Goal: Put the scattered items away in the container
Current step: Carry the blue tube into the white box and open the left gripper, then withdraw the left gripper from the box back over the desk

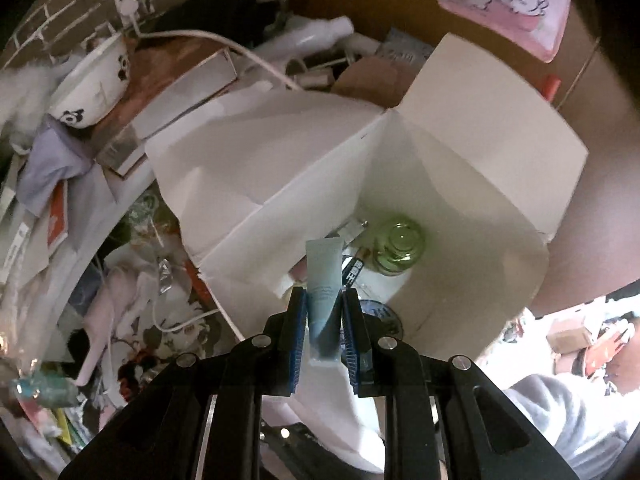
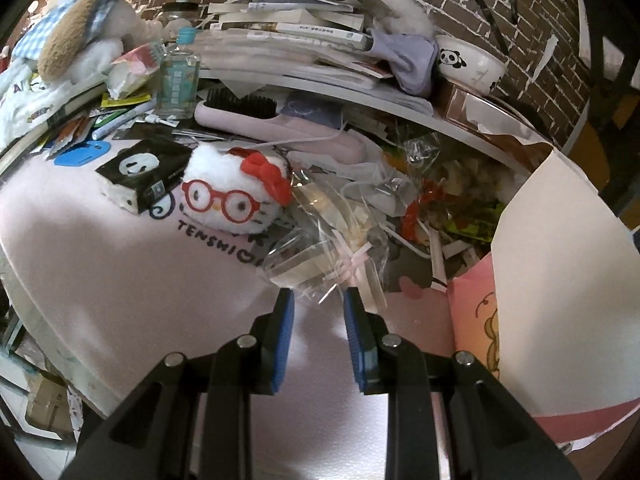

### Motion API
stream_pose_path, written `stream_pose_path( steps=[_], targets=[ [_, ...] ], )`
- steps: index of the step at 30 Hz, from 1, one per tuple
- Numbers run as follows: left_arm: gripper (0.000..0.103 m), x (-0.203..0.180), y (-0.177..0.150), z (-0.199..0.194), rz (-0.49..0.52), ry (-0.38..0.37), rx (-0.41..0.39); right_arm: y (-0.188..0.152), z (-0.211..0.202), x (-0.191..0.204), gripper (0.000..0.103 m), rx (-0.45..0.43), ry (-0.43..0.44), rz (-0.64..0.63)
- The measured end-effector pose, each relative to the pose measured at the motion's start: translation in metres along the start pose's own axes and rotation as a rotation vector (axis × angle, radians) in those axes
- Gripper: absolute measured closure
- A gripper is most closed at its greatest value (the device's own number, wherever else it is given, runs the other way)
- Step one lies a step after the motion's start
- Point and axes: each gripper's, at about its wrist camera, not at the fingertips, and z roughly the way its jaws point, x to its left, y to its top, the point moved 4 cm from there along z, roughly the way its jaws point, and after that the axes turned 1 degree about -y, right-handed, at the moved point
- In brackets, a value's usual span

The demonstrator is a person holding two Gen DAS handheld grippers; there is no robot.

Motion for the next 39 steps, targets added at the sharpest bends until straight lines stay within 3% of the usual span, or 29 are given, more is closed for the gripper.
stream_pose_path(
  steps=[5, 6, 10, 11, 13, 18, 21, 24, 26, 28, 32, 39],
  targets=[
    [0.089, -0.002, -0.001, 0.008, 0.006, 0.005, 0.020, -0.001, 0.000, -0.002, 0.081, -0.001, 0.007, 0.012],
    [0.085, -0.003, 0.000, 0.009, 0.006, 0.004, 0.021, -0.001, 0.000, -0.002, 0.081, -0.002, 0.009, 0.015],
    [0.048, -0.009, 0.003, 0.003, 0.020, -0.002, -0.019, -0.002, 0.000, -0.003, 0.080, -0.002, 0.013, 0.022],
    [0.043, -0.010, 0.003, -0.002, 0.024, -0.010, -0.038, -0.002, 0.000, -0.003, 0.080, -0.003, 0.014, 0.024],
    [0.022, -0.009, 0.003, -0.014, 0.028, 0.010, -0.091, -0.002, 0.000, -0.004, 0.080, -0.004, 0.014, 0.027],
    [0.021, 0.001, -0.007, -0.051, 0.025, 0.038, -0.202, -0.004, 0.000, -0.008, 0.080, -0.006, 0.034, 0.056],
    [0.015, 0.020, -0.020, -0.076, -0.013, 0.080, -0.289, -0.005, 0.000, -0.011, 0.079, -0.008, 0.047, 0.078],
    [0.009, 0.046, -0.041, -0.102, -0.081, 0.198, -0.385, -0.008, 0.000, -0.014, 0.078, -0.020, 0.083, 0.116],
    [0.009, 0.066, -0.060, -0.119, -0.145, 0.312, -0.438, -0.011, -0.001, -0.018, 0.070, -0.034, 0.123, 0.158],
    [0.005, 0.083, -0.083, -0.132, -0.208, 0.380, -0.492, -0.013, 0.000, -0.023, 0.066, -0.042, 0.140, 0.202],
    [0.003, 0.105, -0.133, -0.139, -0.322, 0.470, -0.543, -0.014, 0.000, -0.029, 0.066, -0.055, 0.168, 0.252],
    [0.003, 0.123, -0.196, -0.111, -0.450, 0.541, -0.539, -0.011, -0.007, -0.031, 0.065, -0.106, 0.224, 0.293]
  ],
)
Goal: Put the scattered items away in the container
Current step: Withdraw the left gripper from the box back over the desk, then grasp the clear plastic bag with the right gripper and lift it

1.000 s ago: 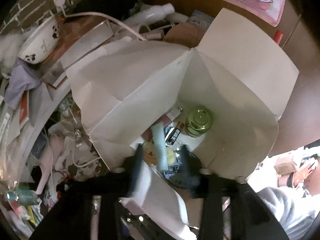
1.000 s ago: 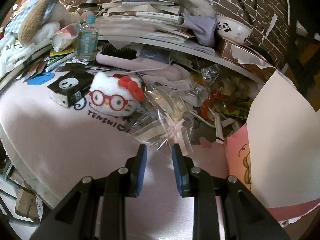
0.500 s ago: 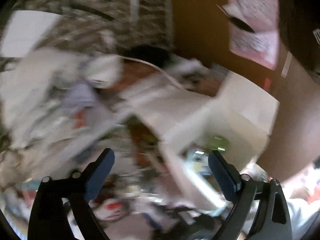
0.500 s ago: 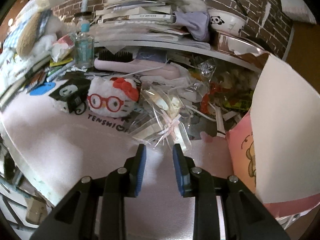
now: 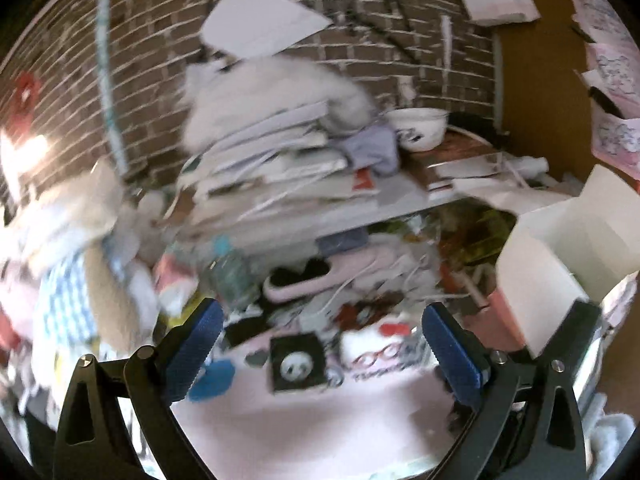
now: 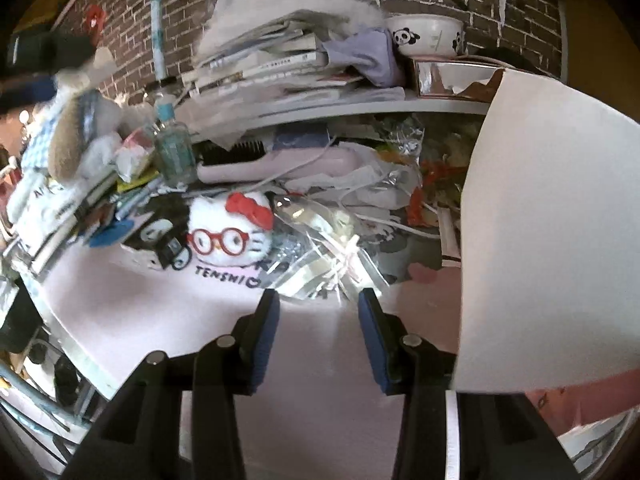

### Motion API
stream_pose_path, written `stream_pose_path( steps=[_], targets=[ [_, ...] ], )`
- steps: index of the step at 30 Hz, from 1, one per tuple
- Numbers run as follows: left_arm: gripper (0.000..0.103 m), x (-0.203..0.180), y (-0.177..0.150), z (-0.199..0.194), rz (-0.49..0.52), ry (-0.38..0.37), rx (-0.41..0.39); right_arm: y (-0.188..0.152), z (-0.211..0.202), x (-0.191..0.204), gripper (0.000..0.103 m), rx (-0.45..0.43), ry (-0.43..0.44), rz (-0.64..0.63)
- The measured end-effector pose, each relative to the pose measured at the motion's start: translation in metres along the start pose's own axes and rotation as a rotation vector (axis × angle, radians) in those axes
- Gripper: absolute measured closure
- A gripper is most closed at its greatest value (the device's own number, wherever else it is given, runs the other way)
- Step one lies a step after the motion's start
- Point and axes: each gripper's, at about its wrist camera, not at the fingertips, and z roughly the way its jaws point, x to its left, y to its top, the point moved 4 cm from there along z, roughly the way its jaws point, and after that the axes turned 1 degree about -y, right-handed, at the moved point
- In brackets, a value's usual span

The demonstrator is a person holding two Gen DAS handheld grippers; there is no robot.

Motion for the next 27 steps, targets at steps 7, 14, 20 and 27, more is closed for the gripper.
stream_pose_path(
  steps=[7, 14, 20, 27],
  targets=[
    [0.003, 0.016, -0.031, 0.001, -0.071, -0.012, 0.020, 0.007, -0.001, 0.002, 0.057, -0.013, 0.011, 0.007],
    [0.003, 0.024, -0.045, 0.008, -0.095, 0.018, 0.031, 0.021, 0.019, 0.003, 0.045, 0.008, -0.082, -0.019],
    [0.003, 0.028, -0.050, 0.014, -0.109, 0.020, 0.037, 0.024, 0.038, 0.004, 0.045, 0.061, -0.113, -0.021],
    [0.003, 0.028, -0.051, 0.017, -0.119, 0.026, 0.036, 0.023, 0.046, 0.004, 0.051, 0.097, -0.106, -0.017]
  ],
)
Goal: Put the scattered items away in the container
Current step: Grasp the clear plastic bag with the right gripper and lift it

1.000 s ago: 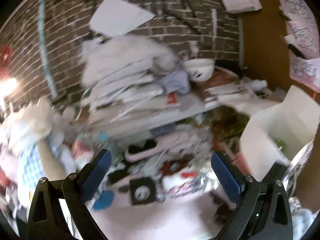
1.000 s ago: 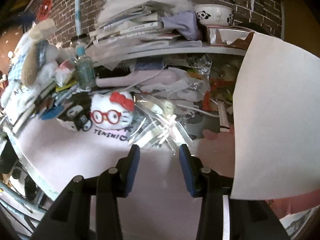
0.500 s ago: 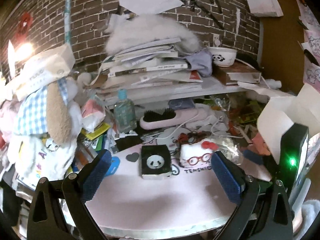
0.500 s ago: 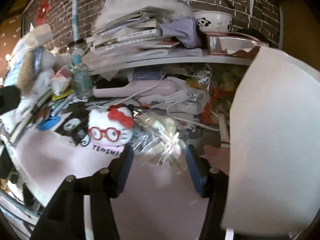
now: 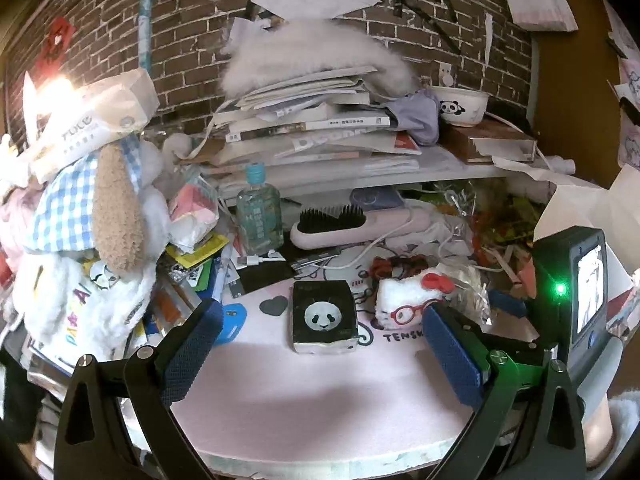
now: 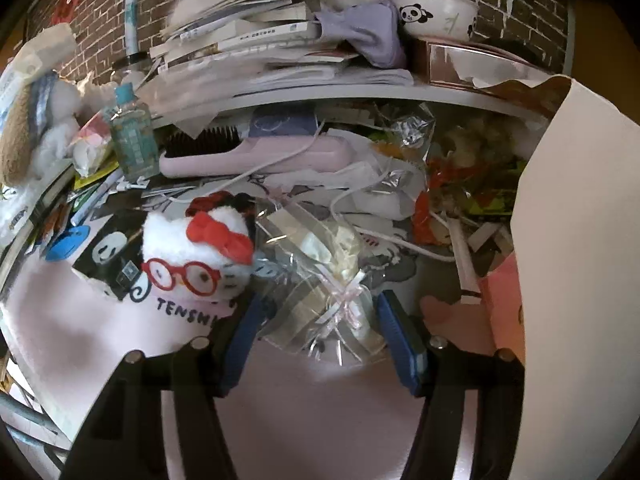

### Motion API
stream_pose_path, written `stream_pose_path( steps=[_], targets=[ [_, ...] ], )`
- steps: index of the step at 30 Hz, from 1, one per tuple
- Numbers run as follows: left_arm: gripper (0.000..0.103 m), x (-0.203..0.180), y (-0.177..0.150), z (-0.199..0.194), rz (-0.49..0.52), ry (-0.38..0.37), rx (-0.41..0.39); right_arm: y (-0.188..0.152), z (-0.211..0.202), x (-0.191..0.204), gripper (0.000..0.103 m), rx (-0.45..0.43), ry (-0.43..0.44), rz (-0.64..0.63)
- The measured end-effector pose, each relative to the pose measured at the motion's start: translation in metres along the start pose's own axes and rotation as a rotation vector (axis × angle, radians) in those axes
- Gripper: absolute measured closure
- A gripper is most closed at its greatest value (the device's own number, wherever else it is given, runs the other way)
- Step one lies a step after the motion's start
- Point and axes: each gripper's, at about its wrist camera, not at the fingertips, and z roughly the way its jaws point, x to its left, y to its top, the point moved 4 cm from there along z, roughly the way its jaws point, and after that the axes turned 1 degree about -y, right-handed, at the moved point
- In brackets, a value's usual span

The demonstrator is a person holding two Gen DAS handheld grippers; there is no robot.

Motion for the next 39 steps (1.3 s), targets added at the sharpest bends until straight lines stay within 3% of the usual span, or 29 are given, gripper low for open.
stream_pose_path(
  steps=[3, 7, 14, 27, 32, 39],
  targets=[
    [0.003, -0.001, 0.000, 0.001, -0.006, -0.006, 0.002, -0.001, -0.001, 0.000, 0.070, -0.005, 0.009, -0.004],
    [0.003, -0.001, 0.001, 0.002, -0.011, 0.000, 0.002, -0.002, -0.002, 0.001, 0.082, -0.017, 0.001, -0.019],
    [0.003, -0.001, 0.001, 0.004, -0.024, -0.001, 0.006, -0.008, -0.013, 0.004, 0.086, -0.055, -0.050, -0.050],
    [0.003, 0.008, 0.004, -0.007, -0.055, 0.028, -0.017, -0.006, -0.052, 0.024, 0.087, -0.214, -0.257, -0.216],
    [0.003, 0.018, 0.007, -0.018, -0.084, 0.028, -0.038, 0.002, -0.064, 0.034, 0.087, -0.241, -0.283, -0.266],
    [0.003, 0.036, 0.010, -0.033, -0.102, 0.084, -0.063, 0.008, -0.081, 0.057, 0.087, -0.281, -0.286, -0.341]
  ],
)
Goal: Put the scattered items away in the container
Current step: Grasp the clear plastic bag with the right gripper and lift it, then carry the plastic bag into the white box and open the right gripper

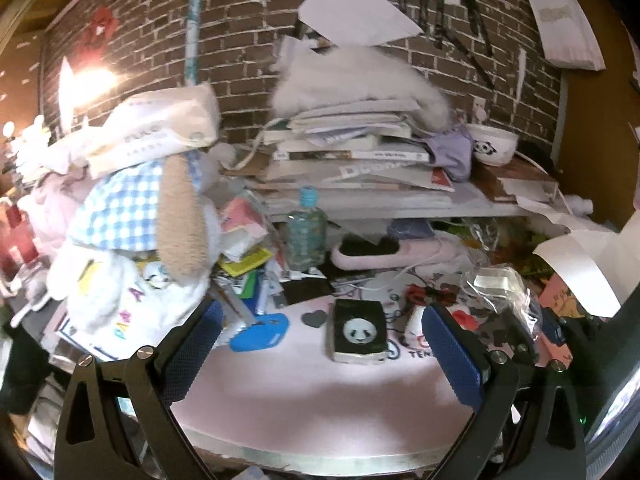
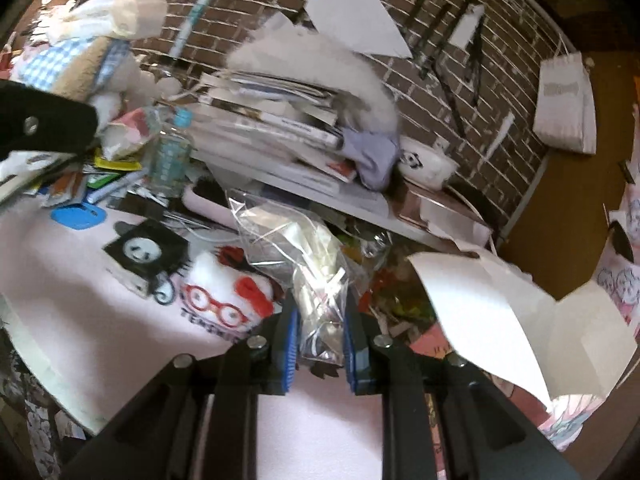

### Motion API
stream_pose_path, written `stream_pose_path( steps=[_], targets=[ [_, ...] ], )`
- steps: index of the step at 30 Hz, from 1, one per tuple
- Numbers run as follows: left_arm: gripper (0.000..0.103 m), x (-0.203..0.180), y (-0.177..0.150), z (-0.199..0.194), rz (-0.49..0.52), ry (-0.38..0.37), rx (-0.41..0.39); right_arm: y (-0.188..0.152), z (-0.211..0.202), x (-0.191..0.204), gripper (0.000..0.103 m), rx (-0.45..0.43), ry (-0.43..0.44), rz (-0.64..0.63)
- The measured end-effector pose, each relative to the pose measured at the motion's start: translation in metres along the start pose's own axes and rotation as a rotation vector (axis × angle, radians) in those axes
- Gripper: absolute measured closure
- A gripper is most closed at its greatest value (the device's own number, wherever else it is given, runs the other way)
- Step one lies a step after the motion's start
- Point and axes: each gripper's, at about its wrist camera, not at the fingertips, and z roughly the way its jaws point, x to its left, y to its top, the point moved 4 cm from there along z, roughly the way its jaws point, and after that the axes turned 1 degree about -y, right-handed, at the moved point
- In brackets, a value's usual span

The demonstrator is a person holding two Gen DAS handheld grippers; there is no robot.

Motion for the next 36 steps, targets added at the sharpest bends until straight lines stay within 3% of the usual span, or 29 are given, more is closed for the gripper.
stream_pose_path(
  steps=[6, 11, 21, 27, 32, 36],
  targets=[
    [0.003, 0.017, 0.002, -0.006, -0.022, 0.046, -0.007, 0.018, -0.017, 0.020, 0.087, -0.057, 0.019, -0.045],
    [0.003, 0.015, 0.008, -0.009, -0.034, 0.012, -0.017, 0.028, -0.015, 0.012, 0.087, -0.064, -0.026, -0.060],
    [0.003, -0.025, 0.021, -0.012, 0.025, -0.064, -0.041, 0.020, -0.003, -0.098, 0.087, 0.036, -0.178, 0.045],
    [0.003, -0.043, 0.019, -0.008, 0.058, -0.081, -0.023, 0.007, -0.004, -0.158, 0.087, 0.102, -0.279, 0.044],
    [0.003, -0.055, 0.016, -0.007, 0.082, -0.095, -0.017, -0.006, 0.005, -0.188, 0.087, 0.169, -0.306, 0.042],
    [0.003, -0.063, 0.015, -0.007, 0.099, -0.104, -0.012, -0.015, 0.019, -0.196, 0.087, 0.238, -0.248, 0.052]
  ],
)
